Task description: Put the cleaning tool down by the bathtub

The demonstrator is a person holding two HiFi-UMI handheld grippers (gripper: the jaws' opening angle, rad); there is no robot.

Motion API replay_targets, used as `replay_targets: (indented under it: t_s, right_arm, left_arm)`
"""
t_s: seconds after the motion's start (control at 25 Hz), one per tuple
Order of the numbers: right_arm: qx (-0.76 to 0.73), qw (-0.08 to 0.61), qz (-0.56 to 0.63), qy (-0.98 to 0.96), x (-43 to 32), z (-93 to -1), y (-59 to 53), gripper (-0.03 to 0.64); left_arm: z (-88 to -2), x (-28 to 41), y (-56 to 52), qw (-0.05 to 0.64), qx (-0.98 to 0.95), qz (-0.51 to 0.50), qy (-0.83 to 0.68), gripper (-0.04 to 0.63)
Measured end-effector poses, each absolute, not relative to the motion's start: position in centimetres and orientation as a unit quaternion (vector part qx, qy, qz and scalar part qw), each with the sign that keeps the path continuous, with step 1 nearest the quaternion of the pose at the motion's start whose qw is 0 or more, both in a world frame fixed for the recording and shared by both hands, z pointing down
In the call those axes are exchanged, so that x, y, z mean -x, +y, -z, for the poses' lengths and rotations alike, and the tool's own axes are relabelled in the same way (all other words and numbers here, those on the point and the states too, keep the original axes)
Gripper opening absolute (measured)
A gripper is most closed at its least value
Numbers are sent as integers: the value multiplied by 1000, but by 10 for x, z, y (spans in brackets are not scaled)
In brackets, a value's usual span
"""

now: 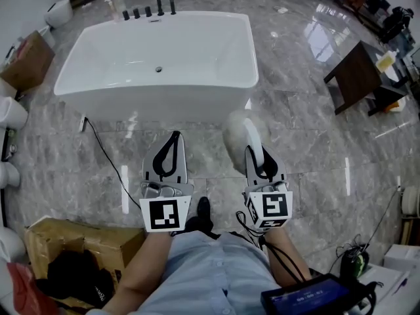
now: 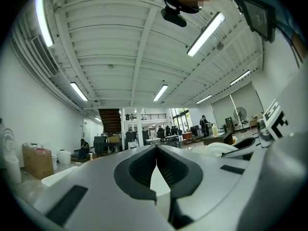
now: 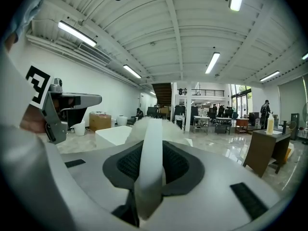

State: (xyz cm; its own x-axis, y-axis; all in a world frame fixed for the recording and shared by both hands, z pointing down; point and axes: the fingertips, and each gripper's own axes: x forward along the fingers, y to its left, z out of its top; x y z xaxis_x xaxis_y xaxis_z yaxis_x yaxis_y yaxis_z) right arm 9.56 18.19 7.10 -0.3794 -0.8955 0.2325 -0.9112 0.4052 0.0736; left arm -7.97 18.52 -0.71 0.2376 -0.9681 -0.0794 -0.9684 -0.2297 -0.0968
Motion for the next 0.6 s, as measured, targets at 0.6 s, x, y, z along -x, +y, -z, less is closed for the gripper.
replay_targets:
  t_s: [0.6]
  right_arm:
    - [-563, 105, -36, -819, -112, -71, 105, 104]
  left_arm:
    - [-5, 60, 104, 54, 804, 9, 593, 17]
